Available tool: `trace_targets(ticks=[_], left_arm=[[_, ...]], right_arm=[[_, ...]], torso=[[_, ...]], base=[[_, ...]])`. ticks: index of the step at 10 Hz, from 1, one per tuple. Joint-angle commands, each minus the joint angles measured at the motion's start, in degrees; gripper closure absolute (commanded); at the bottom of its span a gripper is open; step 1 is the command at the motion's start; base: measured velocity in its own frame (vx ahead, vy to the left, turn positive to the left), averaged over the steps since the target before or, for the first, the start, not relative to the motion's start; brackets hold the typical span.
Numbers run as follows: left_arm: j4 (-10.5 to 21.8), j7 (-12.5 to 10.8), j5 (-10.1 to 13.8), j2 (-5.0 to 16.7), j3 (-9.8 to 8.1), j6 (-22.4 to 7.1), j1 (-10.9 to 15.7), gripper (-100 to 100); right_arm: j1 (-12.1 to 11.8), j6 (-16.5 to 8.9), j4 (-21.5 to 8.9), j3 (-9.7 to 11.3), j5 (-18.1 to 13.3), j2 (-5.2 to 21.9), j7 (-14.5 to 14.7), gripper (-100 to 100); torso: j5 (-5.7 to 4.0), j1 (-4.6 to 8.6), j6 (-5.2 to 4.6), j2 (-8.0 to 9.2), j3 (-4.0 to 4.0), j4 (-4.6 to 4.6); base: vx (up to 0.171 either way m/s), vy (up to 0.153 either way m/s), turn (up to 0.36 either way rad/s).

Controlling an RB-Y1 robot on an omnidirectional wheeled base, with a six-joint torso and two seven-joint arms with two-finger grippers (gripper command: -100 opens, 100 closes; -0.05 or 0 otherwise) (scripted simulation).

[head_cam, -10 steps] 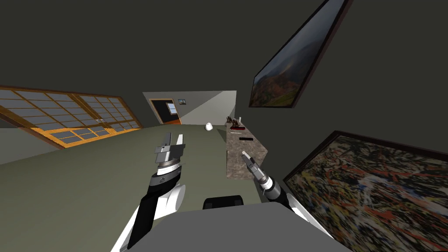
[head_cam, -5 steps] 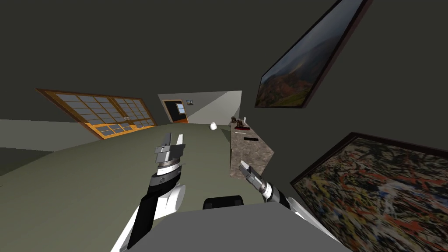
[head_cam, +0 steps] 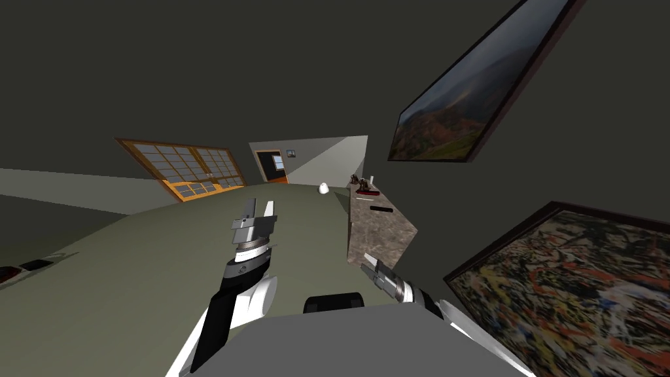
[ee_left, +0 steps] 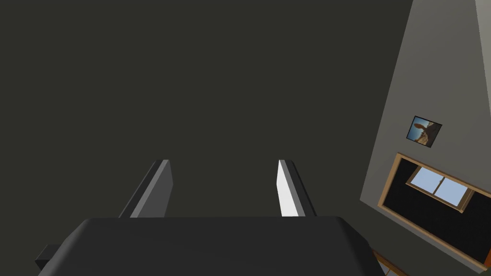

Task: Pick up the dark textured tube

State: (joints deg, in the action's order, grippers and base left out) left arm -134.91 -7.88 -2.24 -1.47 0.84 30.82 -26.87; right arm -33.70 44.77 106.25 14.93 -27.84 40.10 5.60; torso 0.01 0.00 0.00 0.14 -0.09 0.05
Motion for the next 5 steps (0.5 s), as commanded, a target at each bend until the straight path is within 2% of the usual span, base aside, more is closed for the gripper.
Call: trace_targets(ticks=[1,2,5], left_arm=[[0.0,0.0,0.0,0.0,0.0,0.0,0.0,0],[0.0,0.0,0.0,0.0,0.0,0.0,-0.01,0],[0.0,0.0,0.0,0.0,0.0,0.0,0.0,0]], right_arm=[[-0.58,-0.16,-1.61,0.75,-1.04,1.83,0.45,-100],[-0.33,0.29,-4.1,1.34,-2.3,3.94,0.68,-100],[-0.08,0.75,-8.29,1.9,-3.53,8.37,0.95,-100]], torso=[[0.0,0.0,0.0,0.0,0.0,0.0],[0.0,0.0,-0.04,0.0,0.0,0.0],[0.0,0.01,-0.01,-0.08,0.04,-0.01]], base=[[-0.034,0.035,0.089],[-0.036,0.04,0.155],[-0.015,0.032,0.119]])
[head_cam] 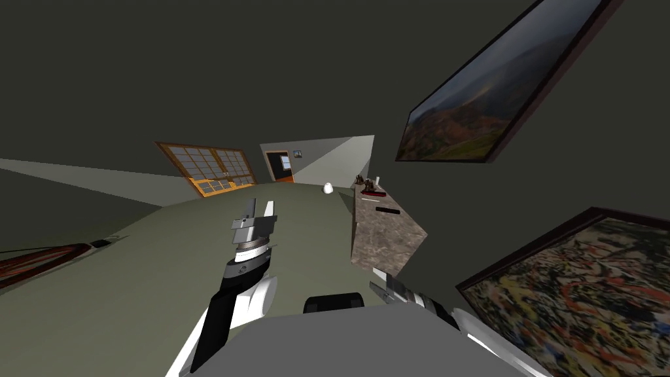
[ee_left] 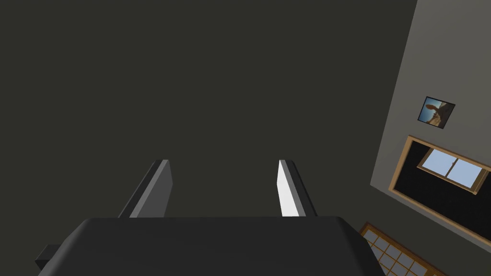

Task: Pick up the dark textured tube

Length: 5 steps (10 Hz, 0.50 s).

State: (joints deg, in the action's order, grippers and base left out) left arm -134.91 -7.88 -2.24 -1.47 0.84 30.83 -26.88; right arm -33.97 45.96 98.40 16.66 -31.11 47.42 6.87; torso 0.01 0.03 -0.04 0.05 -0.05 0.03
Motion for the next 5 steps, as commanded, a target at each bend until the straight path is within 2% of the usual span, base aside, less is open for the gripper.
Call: trace_targets(ticks=[1,2,3,5], left_arm=[[0.0,0.0,0.0,0.0,0.0,0.0,0.0,0],[0.0,0.0,0.0,0.0,0.0,0.0,0.0,0],[0.0,0.0,0.0,0.0,0.0,0.0,0.0,0],[0.0,0.0,0.0,0.0,0.0,0.0,0.0,0]], right_arm=[[0.45,0.01,-2.86,0.72,-1.45,2.86,-0.04,-100],[0.45,0.01,-3.81,0.72,-1.45,4.66,-0.04,-100],[0.73,0.43,-6.4,1.25,-2.62,6.59,0.28,-100],[0.73,0.43,-7.18,1.25,-2.62,8.9,0.28,-100]], torso=[[0.0,0.0,0.0,0.0,0.0,0.0],[0.0,-0.02,0.03,0.0,0.0,0.0],[0.0,0.0,0.0,-0.02,0.01,0.0],[-0.01,0.03,0.0,-0.06,0.03,-0.01]], base=[[-0.016,0.038,0.138],[-0.006,0.031,0.087],[0.0,0.031,0.179],[0.003,0.016,0.047]])
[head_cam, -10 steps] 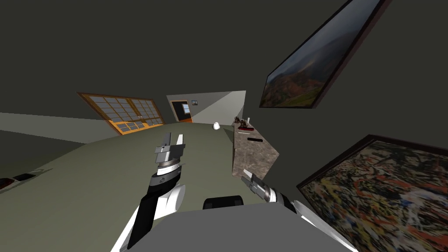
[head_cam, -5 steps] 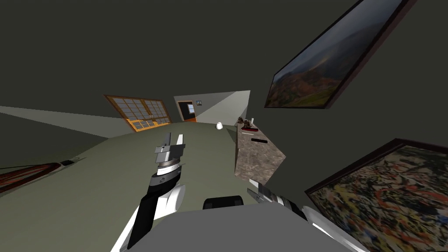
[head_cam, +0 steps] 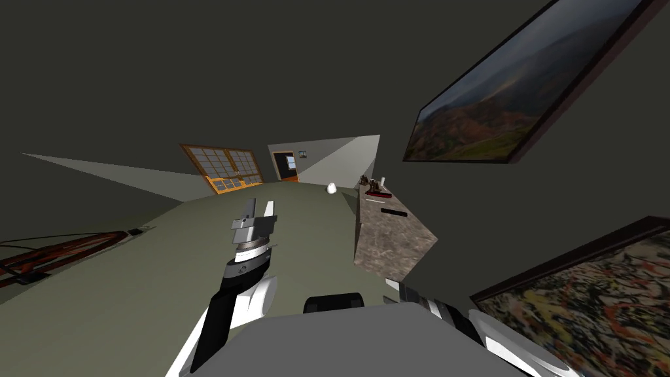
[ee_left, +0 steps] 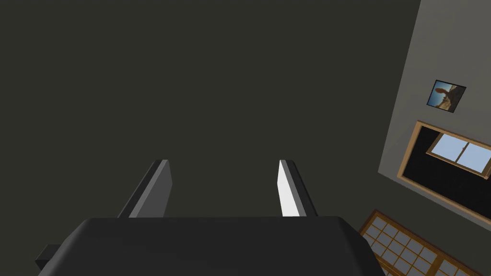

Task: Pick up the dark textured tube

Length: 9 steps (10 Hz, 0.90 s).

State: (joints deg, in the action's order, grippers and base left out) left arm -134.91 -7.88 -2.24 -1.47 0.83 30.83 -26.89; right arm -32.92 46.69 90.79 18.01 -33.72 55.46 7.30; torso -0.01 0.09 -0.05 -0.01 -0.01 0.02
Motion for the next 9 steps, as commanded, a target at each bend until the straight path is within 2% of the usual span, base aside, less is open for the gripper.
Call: trace_targets(ticks=[1,2,3,6,7,8,9], left_arm=[[0.0,0.0,0.0,0.0,0.0,0.0,0.0,0],[0.0,0.0,0.0,0.0,0.01,0.0,0.01,0],[0.0,0.0,0.0,0.0,0.0,0.0,0.0,0],[0.0,0.0,0.0,0.0,0.0,0.0,0.0,0],[0.0,0.0,0.0,0.0,0.0,0.0,0.0,0],[0.0,0.0,0.0,0.0,0.0,0.0,0.0,0],[0.0,0.0,0.0,0.0,0.0,0.0,0.0,0]], right_arm=[[-0.03,0.08,-2.86,0.42,-1.14,2.86,0.18,-100],[-0.03,0.08,-2.91,0.42,-1.14,4.46,0.18,-100],[0.27,0.44,-5.39,0.95,-2.21,6.06,0.53,-100],[0.57,0.77,-8.36,1.49,-3.23,12.22,0.89,-100],[0.57,0.77,-9.16,1.49,-3.23,12.5,0.89,-100],[0.87,1.05,-11.31,2.06,-4.18,15.02,1.27,-100],[0.87,1.05,-12.48,2.06,-4.18,16.35,1.27,-100]], torso=[[0.0,0.0,0.0,0.0,0.0,0.0],[0.0,0.0,0.05,-0.04,0.02,-0.01],[0.0,0.0,0.01,-0.06,0.03,-0.01],[0.0,0.02,0.04,-0.16,0.09,-0.03],[-0.01,0.05,0.02,-0.18,0.11,-0.04],[-0.02,0.06,-0.01,-0.11,0.07,-0.03],[-0.01,0.05,0.06,-0.17,0.1,-0.03]], base=[[0.015,0.017,0.183],[0.017,0.013,0.106],[0.026,0.016,0.228],[0.042,0.003,0.101],[0.023,-0.006,0.004],[0.043,0.001,0.201],[0.05,-0.015,0.103]])
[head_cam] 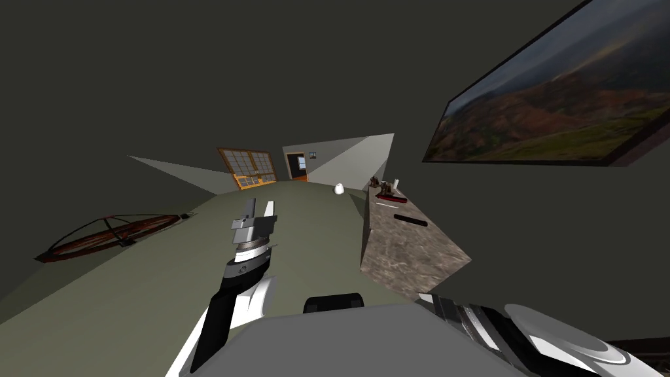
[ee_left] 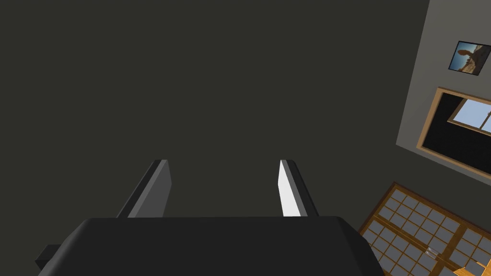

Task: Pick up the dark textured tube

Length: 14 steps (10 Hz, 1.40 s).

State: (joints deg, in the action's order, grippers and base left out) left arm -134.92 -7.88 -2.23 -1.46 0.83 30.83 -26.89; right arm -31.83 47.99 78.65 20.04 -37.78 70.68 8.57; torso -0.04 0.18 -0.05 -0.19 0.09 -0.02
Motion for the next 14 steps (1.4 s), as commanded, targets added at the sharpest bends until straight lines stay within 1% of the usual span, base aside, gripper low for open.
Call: trace_targets(ticks=[1,2,3,4,5,6,7,8,9,10,11,12,13,14], left_arm=[[0.0,0.0,0.0,0.0,0.0,0.0,0.0,0],[0.0,0.0,0.0,0.0,0.0,0.0,0.0,0],[0.0,0.0,0.0,0.0,0.0,0.0,0.0,0],[0.0,0.0,0.0,0.0,0.0,0.0,0.0,0],[0.0,0.0,0.0,0.0,0.0,0.0,0.0,0],[0.0,0.0,0.0,0.0,0.0,0.0,0.0,0],[0.0,0.0,0.0,0.0,0.0,0.0,0.0,0],[0.0,0.0,0.0,0.0,0.0,0.0,0.0,0],[0.0,0.0,0.0,0.0,0.0,0.0,0.0,0],[0.0,0.0,0.0,0.0,0.0,0.0,0.0,0],[0.0,0.0,0.0,0.0,-0.01,0.0,-0.01,0],[0.0,0.0,0.0,0.0,0.0,0.0,0.0,0],[0.0,0.0,0.0,0.0,0.0,0.0,0.0,0],[0.0,0.0,0.0,0.0,0.0,0.0,-0.01,0]], right_arm=[[0.08,0.0,-2.86,0.61,-1.0,2.86,0.39,-100],[0.08,0.0,-3.32,0.61,-1.0,4.67,0.39,-100],[0.08,0.0,-3.32,0.61,-1.0,4.87,0.39,-100],[0.4,0.2,-6.18,1.19,-1.8,7.0,0.79,-100],[0.4,0.2,-6.18,1.19,-1.8,8.48,0.79,-100],[0.73,0.38,-8.23,1.71,-2.51,10.58,1.2,-100],[0.73,0.38,-8.9,1.71,-2.51,11.86,1.2,-100],[0.73,0.38,-8.9,1.71,-2.51,11.86,1.2,-100],[1.07,0.52,-10.48,2.2,-3.13,14.91,1.63,-100],[1.07,0.52,-11.48,2.2,-3.13,14.63,1.63,-100],[1.07,0.52,-11.48,2.2,-3.13,14.95,1.63,-100],[1.41,0.65,-13.88,2.67,-3.64,17.17,2.08,-100],[1.41,0.65,-13.88,2.67,-3.64,17.68,2.08,-100],[1.72,0.78,-16.07,3.13,-4.06,19.82,2.52,-100]], torso=[[0.0,0.0,0.0,0.0,0.0,0.0],[0.0,0.03,0.05,-0.06,0.03,-0.01],[-0.02,0.07,0.01,-0.08,0.05,-0.02],[-0.02,0.03,-0.01,0.01,0.0,0.0],[-0.01,0.08,0.06,-0.08,0.04,-0.01],[-0.02,0.06,0.0,-0.11,0.06,-0.02],[-0.02,0.12,0.04,-0.21,0.11,-0.04],[-0.03,0.12,0.02,-0.19,0.11,-0.04],[-0.04,0.04,-0.02,-0.02,0.02,-0.01],[-0.04,0.11,0.05,-0.14,0.07,-0.02],[-0.03,0.11,0.0,-0.16,0.09,-0.04],[-0.03,0.01,-0.02,-0.02,0.02,-0.01],[-0.01,0.06,0.05,-0.18,0.09,-0.03],[-0.04,0.08,0.01,-0.23,0.13,-0.05]], base=[[0.064,-0.024,0.168],[0.07,-0.035,0.101],[0.038,-0.027,-0.016],[0.068,-0.038,0.175],[0.077,-0.038,0.107],[0.105,-0.051,0.169],[0.088,-0.058,0.108],[0.033,-0.03,0.002],[0.082,-0.047,0.177],[0.089,-0.058,0.12],[0.039,-0.028,-0.023],[0.097,-0.043,0.168],[0.107,-0.056,0.127],[0.12,-0.081,0.164]])
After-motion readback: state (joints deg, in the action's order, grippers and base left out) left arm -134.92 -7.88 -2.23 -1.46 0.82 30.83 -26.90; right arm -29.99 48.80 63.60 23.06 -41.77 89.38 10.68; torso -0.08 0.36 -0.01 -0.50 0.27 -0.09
